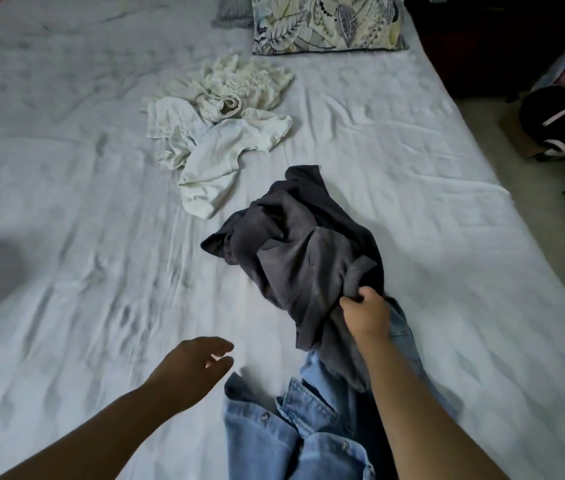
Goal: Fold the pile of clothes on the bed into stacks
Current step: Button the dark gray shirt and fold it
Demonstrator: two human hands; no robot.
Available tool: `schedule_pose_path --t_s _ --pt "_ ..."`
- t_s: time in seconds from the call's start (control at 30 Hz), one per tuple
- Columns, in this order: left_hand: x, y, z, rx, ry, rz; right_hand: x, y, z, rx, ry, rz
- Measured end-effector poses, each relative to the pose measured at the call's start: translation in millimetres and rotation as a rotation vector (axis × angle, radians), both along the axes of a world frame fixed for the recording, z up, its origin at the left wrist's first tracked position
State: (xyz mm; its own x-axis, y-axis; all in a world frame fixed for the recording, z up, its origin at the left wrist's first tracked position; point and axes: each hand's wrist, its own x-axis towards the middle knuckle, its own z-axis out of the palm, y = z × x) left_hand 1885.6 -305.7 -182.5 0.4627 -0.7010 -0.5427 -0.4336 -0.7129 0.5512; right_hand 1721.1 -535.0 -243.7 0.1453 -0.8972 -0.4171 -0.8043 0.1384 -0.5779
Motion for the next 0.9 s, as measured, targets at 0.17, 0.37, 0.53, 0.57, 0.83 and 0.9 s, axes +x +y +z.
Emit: schedule_pose_path --t_s 0.17,0.37,0.53,0.57,0.83,0.9 --pt "-10 1 38 -0.104 0.047 0.029 24 89 61 -0.126 -0.243 0.17" --pt "-12 23 89 -0.315 0.388 0.346 61 192 114 -0.227 -0.35 0.434" --pt "18 70 119 -0.384 0.469 0.562 80 247 151 -0.311 -0.429 0.697" --pt "26 81 125 -0.399 0.427 0.557 83 254 161 -0.315 -0.458 0.705" --pt "98 166 193 -0.482 0.213 0.422 124 279 232 -0.486 -0.33 0.631" --pt "117 188 209 -0.475 0.171 0.353 147 299 246 -0.475 -0.337 0.718"
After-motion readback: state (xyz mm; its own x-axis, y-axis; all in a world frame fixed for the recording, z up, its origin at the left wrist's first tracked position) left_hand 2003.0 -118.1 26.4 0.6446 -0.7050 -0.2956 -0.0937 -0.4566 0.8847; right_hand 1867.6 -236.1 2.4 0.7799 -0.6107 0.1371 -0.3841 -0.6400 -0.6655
